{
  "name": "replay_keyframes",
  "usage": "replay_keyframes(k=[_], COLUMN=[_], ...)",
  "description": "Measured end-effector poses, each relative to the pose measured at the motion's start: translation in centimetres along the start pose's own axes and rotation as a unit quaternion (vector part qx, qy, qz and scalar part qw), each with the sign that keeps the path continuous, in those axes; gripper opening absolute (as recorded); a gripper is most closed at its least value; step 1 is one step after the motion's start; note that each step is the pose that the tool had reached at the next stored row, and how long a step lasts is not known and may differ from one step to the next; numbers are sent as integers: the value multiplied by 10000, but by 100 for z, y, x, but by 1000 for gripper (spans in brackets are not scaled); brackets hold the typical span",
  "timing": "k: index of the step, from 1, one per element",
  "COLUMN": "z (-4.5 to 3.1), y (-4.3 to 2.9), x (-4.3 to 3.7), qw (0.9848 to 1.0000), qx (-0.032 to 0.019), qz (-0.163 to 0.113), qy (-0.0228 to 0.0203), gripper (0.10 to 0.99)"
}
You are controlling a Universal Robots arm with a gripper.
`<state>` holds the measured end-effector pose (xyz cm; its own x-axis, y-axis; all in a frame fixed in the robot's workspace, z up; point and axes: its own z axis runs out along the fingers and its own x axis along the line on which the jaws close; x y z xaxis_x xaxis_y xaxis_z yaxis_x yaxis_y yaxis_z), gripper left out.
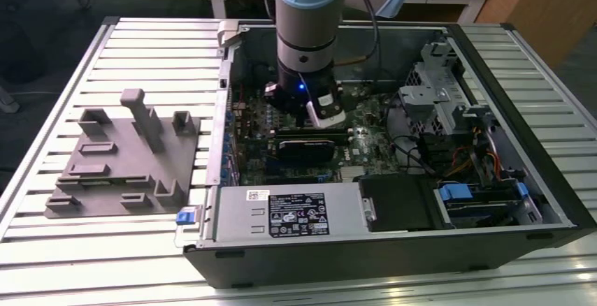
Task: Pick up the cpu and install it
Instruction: 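Install the second cpu locking lever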
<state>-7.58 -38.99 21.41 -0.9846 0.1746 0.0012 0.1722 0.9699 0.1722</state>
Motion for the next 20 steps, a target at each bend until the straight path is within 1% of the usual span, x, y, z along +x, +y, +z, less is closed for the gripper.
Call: replay_keyframes(k=[4, 5, 8, 11, 13, 17, 20], z=[14, 20, 41, 58, 69, 95, 116], y=[-66, -76, -89, -95, -97, -102, -108], x=[1, 5, 18, 28, 33, 37, 47], qw=[10000, 10000, 9999, 9995, 9994, 9991, 9989], qx=[-2, -18, -132, -275, -325, -378, -431], qz=[-21, -28, -67, -104, -120, -144, -154], qy=[5, 9, 36, 68, 80, 93, 104], gripper=[106, 106, 106, 106, 106, 106, 106])
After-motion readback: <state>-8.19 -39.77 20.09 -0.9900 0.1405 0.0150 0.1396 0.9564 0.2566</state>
